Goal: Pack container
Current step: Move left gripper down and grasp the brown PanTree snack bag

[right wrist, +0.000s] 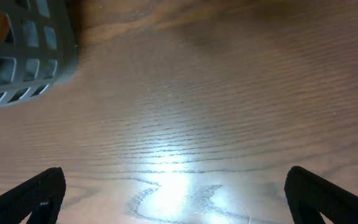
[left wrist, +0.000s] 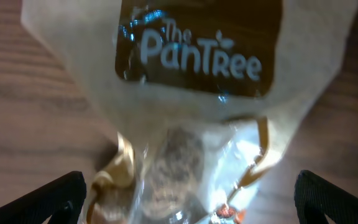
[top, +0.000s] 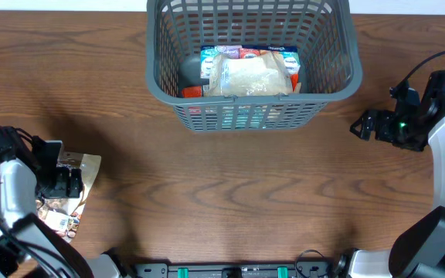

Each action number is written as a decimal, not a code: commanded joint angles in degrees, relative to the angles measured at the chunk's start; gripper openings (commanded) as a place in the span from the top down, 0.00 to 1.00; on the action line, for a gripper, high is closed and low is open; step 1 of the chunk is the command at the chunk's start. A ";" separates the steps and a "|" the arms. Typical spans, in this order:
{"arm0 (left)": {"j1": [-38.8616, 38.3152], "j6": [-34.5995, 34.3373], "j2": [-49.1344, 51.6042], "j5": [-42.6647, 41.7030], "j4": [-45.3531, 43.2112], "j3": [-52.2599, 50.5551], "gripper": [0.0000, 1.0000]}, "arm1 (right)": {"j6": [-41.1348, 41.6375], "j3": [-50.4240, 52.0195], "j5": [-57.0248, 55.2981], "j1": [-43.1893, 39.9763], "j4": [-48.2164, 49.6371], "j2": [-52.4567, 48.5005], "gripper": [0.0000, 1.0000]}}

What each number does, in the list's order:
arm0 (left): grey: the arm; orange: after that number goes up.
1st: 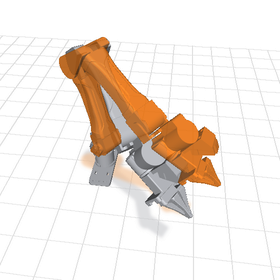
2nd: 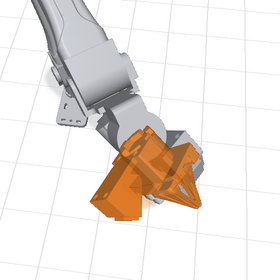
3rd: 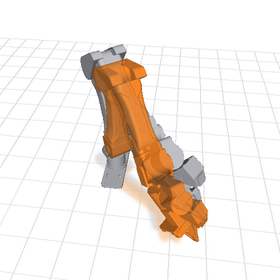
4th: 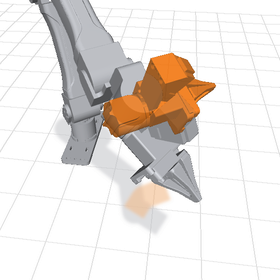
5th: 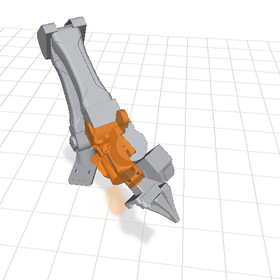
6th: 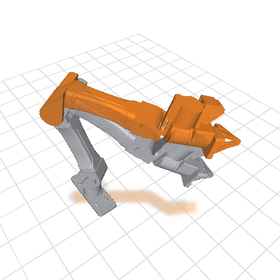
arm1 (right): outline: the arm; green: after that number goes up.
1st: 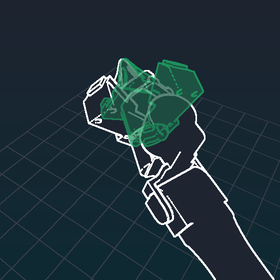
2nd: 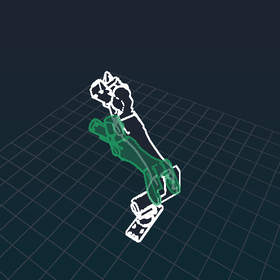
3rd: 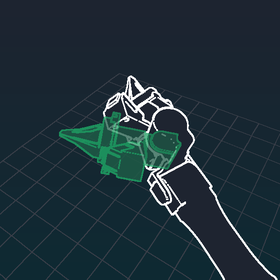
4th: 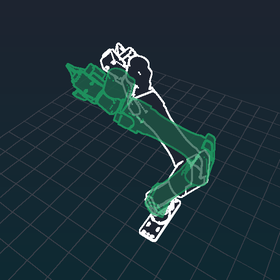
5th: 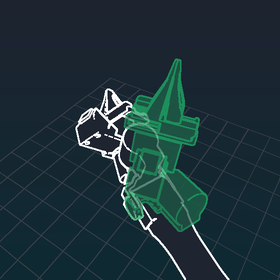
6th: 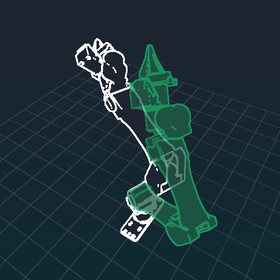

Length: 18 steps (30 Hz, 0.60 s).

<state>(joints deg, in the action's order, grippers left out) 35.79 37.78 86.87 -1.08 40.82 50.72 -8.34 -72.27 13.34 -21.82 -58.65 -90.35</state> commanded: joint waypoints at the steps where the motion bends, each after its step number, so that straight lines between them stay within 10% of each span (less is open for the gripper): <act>1: 0.31 1.22 3.58 0.07 -1.64 0.24 0.01 | 0.57 0.07 0.20 0.15 -0.17 0.98 0.01; 11: 0.31 0.98 12.31 -1.68 -6.19 0.24 0.02 | 0.57 0.07 0.17 0.15 -0.37 0.98 0.01; 18: 0.31 0.98 12.92 -3.80 -7.08 0.24 0.55 | 0.55 0.07 0.17 0.15 -0.68 0.98 0.01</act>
<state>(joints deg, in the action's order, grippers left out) 35.94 38.79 97.41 -4.91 34.35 51.37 -8.34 -72.27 13.32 -21.82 -59.13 -90.35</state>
